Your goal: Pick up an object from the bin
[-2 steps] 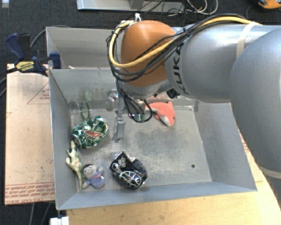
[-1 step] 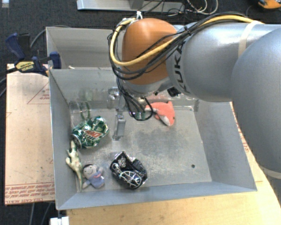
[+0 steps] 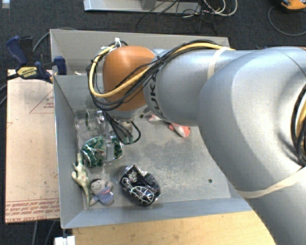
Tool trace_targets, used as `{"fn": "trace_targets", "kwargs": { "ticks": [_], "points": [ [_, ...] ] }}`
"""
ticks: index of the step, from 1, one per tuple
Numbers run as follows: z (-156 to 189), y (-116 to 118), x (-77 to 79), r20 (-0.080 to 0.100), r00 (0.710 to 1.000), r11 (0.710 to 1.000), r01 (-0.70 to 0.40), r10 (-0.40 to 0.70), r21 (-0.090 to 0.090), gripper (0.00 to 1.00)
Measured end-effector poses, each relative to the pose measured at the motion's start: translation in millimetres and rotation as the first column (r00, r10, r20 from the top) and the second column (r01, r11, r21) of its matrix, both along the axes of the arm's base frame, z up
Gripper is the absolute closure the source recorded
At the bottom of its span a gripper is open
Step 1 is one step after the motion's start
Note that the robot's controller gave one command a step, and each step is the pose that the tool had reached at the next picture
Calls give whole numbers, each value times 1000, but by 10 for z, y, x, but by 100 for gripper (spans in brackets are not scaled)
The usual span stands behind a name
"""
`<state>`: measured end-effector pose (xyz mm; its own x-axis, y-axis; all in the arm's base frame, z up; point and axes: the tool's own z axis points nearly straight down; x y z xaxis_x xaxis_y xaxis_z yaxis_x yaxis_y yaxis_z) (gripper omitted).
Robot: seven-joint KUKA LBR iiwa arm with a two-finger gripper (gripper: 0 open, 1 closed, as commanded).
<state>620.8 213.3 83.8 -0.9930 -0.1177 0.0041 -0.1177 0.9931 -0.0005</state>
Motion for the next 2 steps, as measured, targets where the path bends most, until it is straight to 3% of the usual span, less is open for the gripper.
{"fn": "trace_targets", "kwargs": {
  "ticks": [1, 2],
  "points": [
    [354, 21, -267, 4, 997, 997, -80, 80, 3, 0],
    [-139, -13, -296, 2, 885, 885, -465, 465, 4, 100]
  ]
}}
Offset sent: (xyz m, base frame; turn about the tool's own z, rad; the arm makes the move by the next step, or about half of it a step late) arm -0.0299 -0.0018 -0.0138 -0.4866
